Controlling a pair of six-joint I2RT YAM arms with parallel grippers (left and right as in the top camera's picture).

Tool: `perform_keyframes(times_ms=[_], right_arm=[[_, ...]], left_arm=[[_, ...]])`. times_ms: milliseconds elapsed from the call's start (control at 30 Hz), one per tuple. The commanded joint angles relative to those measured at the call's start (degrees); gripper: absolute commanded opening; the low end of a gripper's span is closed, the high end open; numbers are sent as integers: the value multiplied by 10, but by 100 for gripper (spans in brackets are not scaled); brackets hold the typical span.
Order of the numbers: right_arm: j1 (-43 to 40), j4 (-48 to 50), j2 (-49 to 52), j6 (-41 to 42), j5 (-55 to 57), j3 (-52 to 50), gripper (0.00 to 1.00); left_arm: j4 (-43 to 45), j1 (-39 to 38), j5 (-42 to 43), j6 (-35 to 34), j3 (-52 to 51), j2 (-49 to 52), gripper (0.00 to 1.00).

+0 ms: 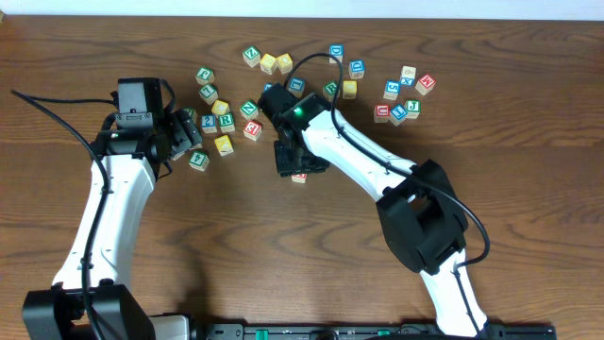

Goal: Spell out AI2

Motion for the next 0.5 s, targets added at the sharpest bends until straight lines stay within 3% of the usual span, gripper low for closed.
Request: perform_keyframes(times_ms=[0,467], right_arm=[[8,-1,18,12,3,-1,43],[5,18,18,12,32,-1,32]], left_arm=[[-1,3,-4,-7,7,1,96],[-1,3,-4,-7,7,1,96]])
